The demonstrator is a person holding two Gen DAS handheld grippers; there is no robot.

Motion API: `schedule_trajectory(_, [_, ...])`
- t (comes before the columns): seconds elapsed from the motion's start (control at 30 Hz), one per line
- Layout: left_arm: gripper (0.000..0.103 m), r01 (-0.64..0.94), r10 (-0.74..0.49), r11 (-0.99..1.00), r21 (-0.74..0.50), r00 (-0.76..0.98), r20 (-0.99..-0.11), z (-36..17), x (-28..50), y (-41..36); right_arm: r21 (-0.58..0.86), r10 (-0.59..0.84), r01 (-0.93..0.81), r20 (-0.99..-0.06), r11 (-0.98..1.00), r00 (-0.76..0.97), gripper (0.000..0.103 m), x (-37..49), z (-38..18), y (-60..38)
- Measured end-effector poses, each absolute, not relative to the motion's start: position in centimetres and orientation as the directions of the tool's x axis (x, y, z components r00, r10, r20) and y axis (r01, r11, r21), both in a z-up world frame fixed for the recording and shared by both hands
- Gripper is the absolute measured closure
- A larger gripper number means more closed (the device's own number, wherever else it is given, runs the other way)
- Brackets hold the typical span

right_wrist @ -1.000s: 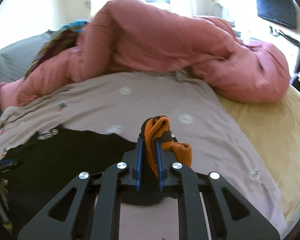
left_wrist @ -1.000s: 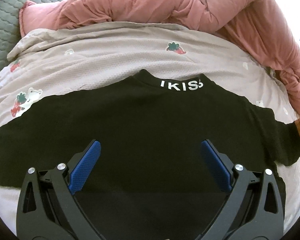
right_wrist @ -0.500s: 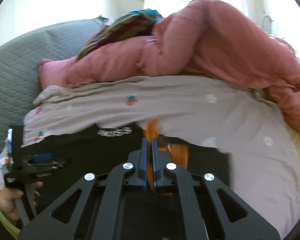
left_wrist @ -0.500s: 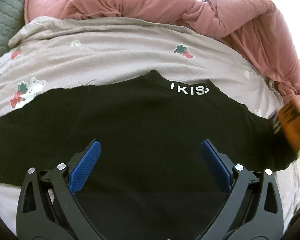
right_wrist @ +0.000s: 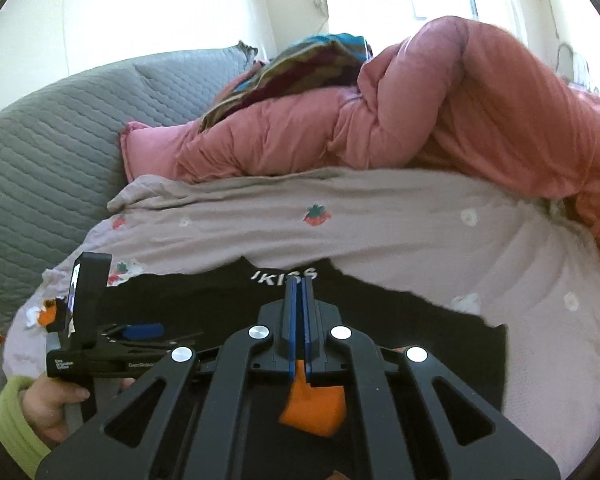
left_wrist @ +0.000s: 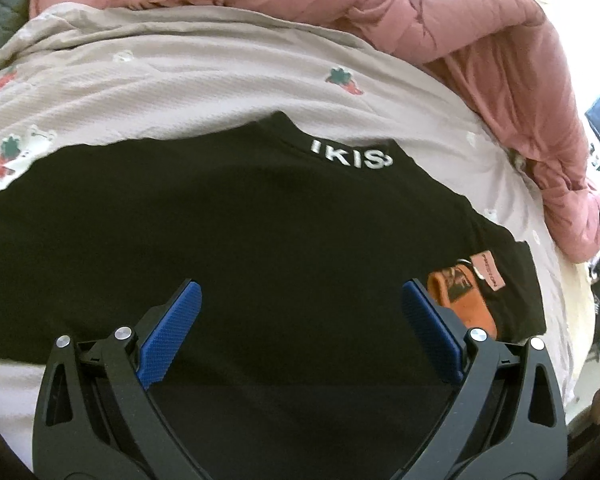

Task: Fold small clothes
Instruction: 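Carry the sock with the right gripper onto the sweatshirt chest and release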

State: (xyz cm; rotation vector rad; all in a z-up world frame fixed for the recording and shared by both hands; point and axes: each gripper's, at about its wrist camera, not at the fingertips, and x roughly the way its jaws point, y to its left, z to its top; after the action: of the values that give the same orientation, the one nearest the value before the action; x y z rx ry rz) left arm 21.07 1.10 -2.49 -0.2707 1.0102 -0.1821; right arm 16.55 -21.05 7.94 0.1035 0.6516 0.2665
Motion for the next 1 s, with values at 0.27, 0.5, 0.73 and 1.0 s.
schedule_trajectory(0.27, [0.011,0.123,-0.409,0.906,-0.405,0.498,-0.764,-2.5,20.2,-1.7,0.009,0.194,-0.28,-0.743,0.96,0.64,0.065,14.9,2.7,-21.5])
schedule_trajectory(0.5, [0.011,0.128,-0.408,0.908,-0.399,0.491,-0.77,-2.8,20.1,-2.2,-0.24,0.057,-0.423,-0.814,0.874,0.579,0.041,13.2,-2.3,-18.2])
schedule_trajectory(0.73, [0.011,0.063,-0.405,0.899,-0.434,0.5,-0.766,-2.9,20.7,0.1,-0.247,0.042,-0.421,-0.82,0.873,0.57,0.085,14.8,-3.7,-17.6])
schedule_trajectory(1.0, [0.011,-0.031,-0.414,0.854,-0.519,0.565,-0.714,-1.3,21.1,5.3,0.012,0.238,-0.312,-0.675,0.95,0.698,0.088,16.6,2.9,-18.4])
